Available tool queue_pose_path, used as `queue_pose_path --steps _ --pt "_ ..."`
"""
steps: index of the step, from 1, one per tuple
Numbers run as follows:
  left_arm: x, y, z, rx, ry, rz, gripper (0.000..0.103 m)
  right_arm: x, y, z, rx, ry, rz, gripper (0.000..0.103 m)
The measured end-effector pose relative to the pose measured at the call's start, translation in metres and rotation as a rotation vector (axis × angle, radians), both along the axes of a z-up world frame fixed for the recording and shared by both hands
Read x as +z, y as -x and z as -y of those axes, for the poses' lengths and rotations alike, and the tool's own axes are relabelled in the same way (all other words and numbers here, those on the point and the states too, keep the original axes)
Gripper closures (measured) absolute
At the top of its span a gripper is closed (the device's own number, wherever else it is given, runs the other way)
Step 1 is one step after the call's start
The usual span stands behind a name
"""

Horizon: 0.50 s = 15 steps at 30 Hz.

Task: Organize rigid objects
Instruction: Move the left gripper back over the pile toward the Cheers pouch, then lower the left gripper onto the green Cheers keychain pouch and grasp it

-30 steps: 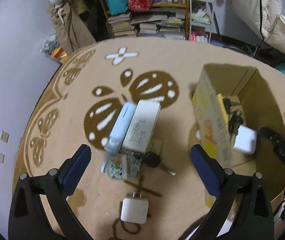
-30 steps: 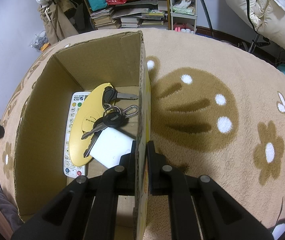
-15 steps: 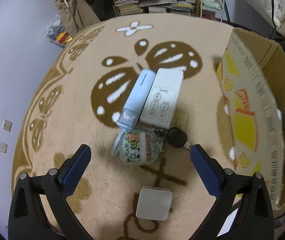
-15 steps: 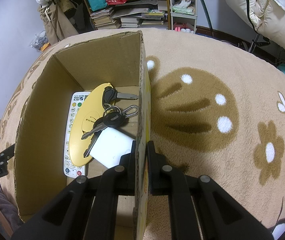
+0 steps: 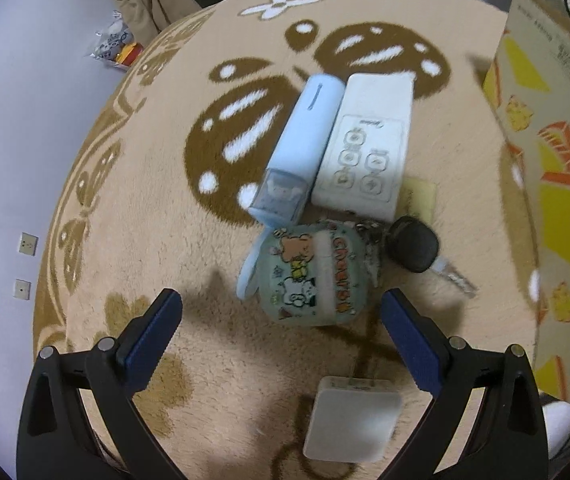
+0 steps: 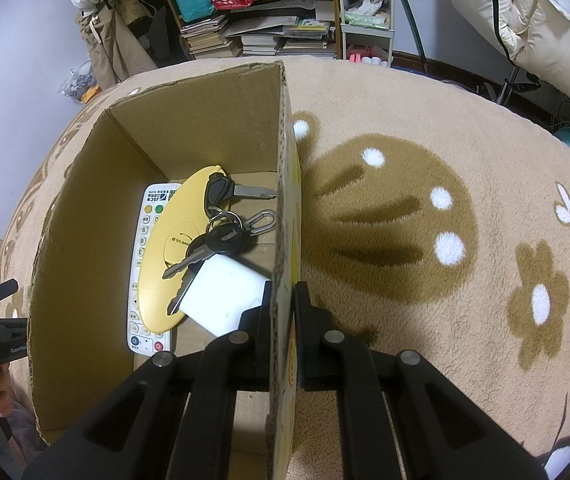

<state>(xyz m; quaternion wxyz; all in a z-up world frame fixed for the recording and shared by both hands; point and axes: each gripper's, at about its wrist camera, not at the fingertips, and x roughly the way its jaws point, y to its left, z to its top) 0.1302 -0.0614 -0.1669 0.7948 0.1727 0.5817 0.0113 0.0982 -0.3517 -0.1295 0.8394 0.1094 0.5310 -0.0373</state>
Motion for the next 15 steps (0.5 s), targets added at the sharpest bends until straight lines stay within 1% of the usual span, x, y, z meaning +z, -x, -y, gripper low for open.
queue_pose_path --steps 4,6,8,13,14,15 --pt "-0.008 -0.002 -0.003 0.000 -0.022 -0.012 0.004 0.000 0.000 0.000 0.001 0.001 0.000 0.094" --pt "-0.011 -0.005 -0.004 0.010 -0.020 -0.019 0.004 0.000 0.000 0.000 0.001 0.000 0.000 0.094" --pt "-0.014 -0.007 -0.004 0.018 -0.020 -0.014 0.004 0.000 0.000 0.000 0.000 0.000 0.000 0.094" --pt "-0.016 -0.010 0.001 -0.007 -0.042 0.006 0.004 0.000 0.000 0.000 0.000 0.000 0.000 0.094" --pt "-0.016 -0.011 0.001 -0.008 -0.038 0.011 0.005 0.000 0.000 0.000 0.001 0.001 0.000 0.094" --pt "-0.016 -0.012 0.001 -0.006 -0.032 0.012 0.009 0.000 0.000 0.000 0.000 0.000 0.000 0.094"
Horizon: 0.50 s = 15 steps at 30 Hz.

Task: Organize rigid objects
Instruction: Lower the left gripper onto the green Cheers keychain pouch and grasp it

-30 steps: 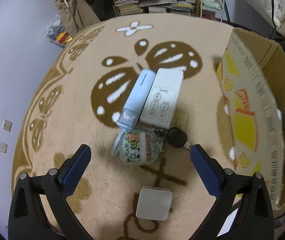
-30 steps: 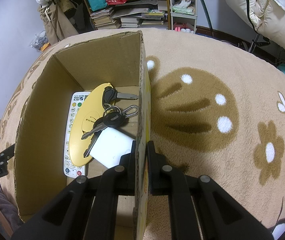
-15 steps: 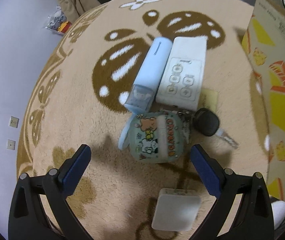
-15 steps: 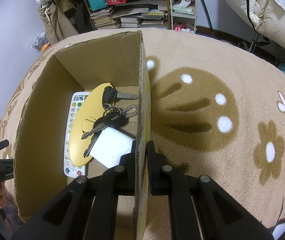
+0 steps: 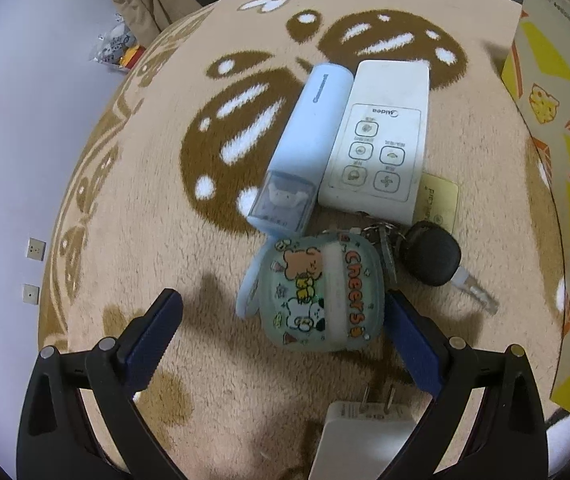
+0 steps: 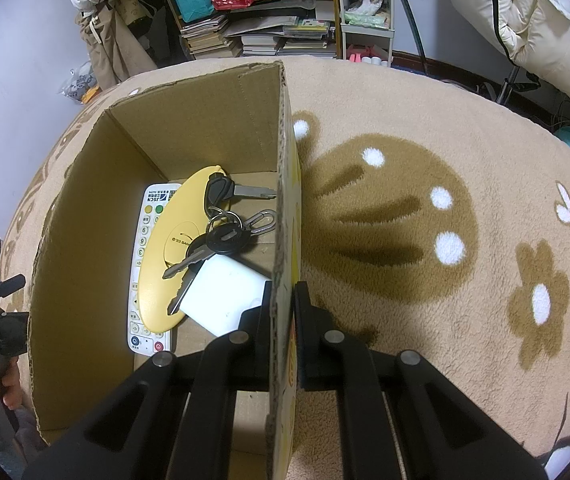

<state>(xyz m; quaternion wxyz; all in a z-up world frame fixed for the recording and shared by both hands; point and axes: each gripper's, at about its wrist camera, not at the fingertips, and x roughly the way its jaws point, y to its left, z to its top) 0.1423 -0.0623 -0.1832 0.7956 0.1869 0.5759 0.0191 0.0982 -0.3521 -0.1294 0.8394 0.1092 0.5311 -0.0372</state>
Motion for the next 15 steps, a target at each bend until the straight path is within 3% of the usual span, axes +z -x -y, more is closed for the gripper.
queue_pose_path --steps 1,3,10,15 --pt "-0.0004 -0.0008 -0.0005 0.001 0.026 -0.006 0.014 0.0000 -0.0002 0.0000 0.000 0.000 0.000 0.094" --pt "-0.0014 -0.0023 -0.0007 0.000 0.099 -0.030 0.034 0.0000 0.0001 0.0001 0.000 0.000 0.000 0.094" --pt "-0.0004 -0.0022 -0.0043 0.042 0.154 -0.029 0.041 0.0001 -0.0002 0.0001 0.000 -0.001 0.000 0.094" --pt "0.0041 0.0022 -0.0034 0.052 0.135 -0.028 0.042 0.0000 -0.0001 0.0003 0.000 -0.001 0.000 0.094"
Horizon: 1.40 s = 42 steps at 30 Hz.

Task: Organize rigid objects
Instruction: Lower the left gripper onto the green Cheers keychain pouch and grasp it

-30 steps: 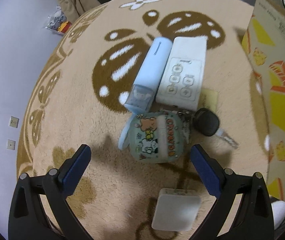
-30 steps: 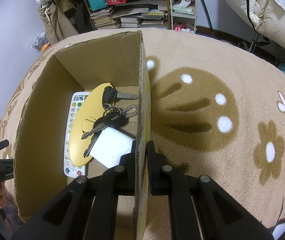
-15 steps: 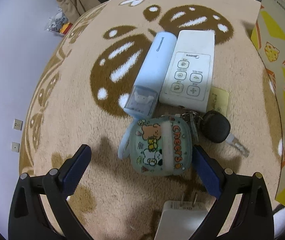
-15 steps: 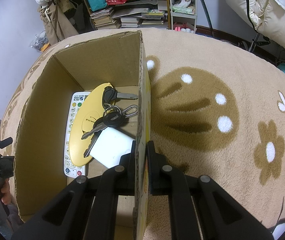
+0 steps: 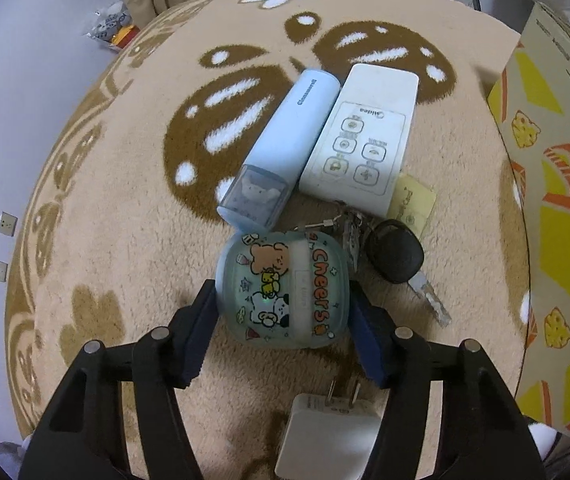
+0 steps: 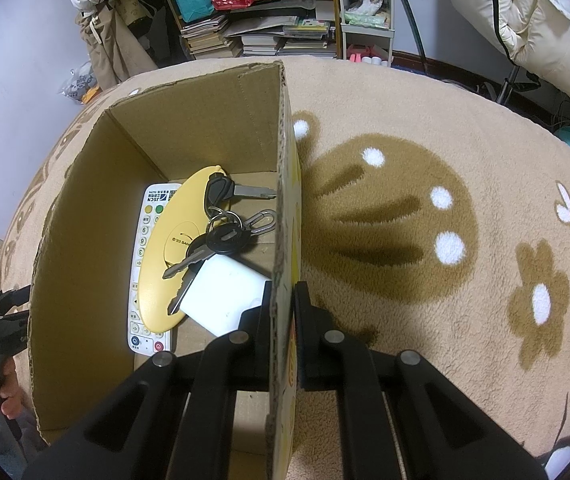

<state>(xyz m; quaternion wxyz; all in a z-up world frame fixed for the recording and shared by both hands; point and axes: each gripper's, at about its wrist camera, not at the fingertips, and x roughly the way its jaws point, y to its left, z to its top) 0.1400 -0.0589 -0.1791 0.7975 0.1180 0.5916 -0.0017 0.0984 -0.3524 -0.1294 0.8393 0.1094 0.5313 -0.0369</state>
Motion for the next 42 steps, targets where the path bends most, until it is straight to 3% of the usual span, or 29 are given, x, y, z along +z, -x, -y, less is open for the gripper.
queue_pose_path --steps 13,20,32,37,42 --pt "0.030 0.023 -0.005 0.020 0.042 0.045 0.042 0.000 0.000 0.000 0.000 0.000 0.000 0.094" --pt "0.011 0.019 -0.009 0.053 0.052 -0.044 0.042 0.000 0.000 0.000 0.000 0.000 0.000 0.094" --pt "0.001 0.009 -0.008 0.034 0.008 -0.122 0.041 0.000 0.000 0.001 0.000 -0.002 0.000 0.094" --pt "0.003 0.011 -0.011 0.038 0.046 -0.164 0.041 0.000 0.000 0.001 0.001 0.001 -0.001 0.094" --pt "0.000 0.013 -0.007 0.021 0.008 -0.171 0.040 0.000 0.000 0.001 0.000 -0.001 0.000 0.094"
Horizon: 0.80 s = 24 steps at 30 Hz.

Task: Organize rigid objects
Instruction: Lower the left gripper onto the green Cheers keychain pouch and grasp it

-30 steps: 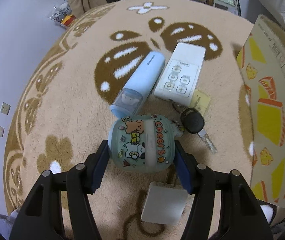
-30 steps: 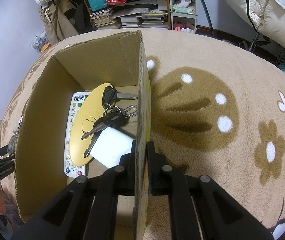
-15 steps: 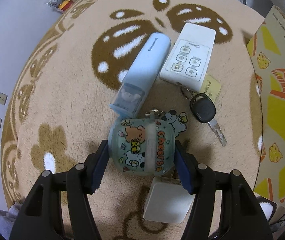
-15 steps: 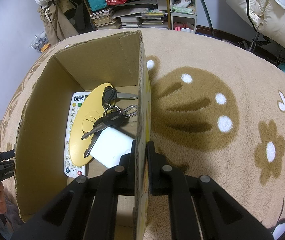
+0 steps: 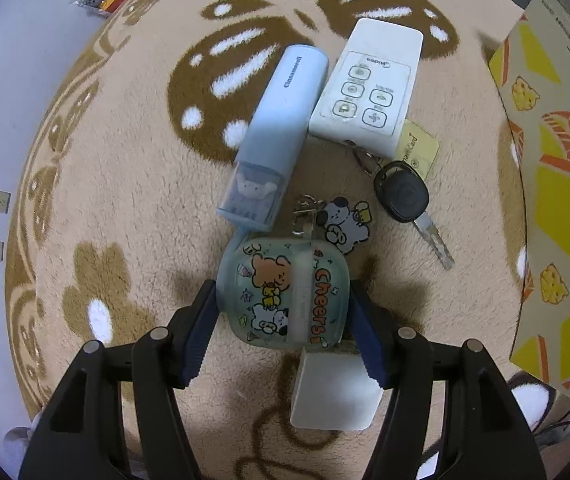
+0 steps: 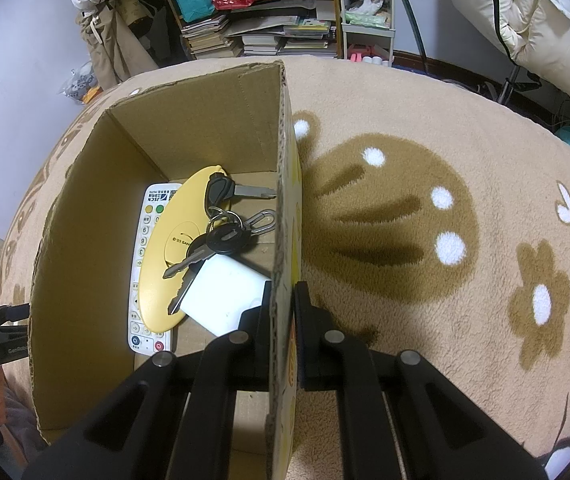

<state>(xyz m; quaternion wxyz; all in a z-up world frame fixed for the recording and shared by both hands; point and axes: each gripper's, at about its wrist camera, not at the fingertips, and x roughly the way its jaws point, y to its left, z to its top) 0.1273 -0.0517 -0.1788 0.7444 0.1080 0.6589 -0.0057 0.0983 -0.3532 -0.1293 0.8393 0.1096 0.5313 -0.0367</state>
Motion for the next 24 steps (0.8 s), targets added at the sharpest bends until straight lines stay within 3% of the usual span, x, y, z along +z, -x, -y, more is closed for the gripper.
queue_pose_path --steps 9,20,24 --pt "0.001 -0.006 -0.012 0.018 0.054 -0.046 0.040 0.000 0.000 0.000 0.000 -0.001 0.000 0.094" --pt "0.011 0.001 -0.003 -0.035 -0.027 -0.011 0.039 0.000 0.000 0.001 0.000 -0.001 0.000 0.094" --pt "0.015 0.002 -0.003 -0.043 -0.010 -0.024 0.039 0.000 0.000 0.001 0.000 0.000 0.000 0.094"
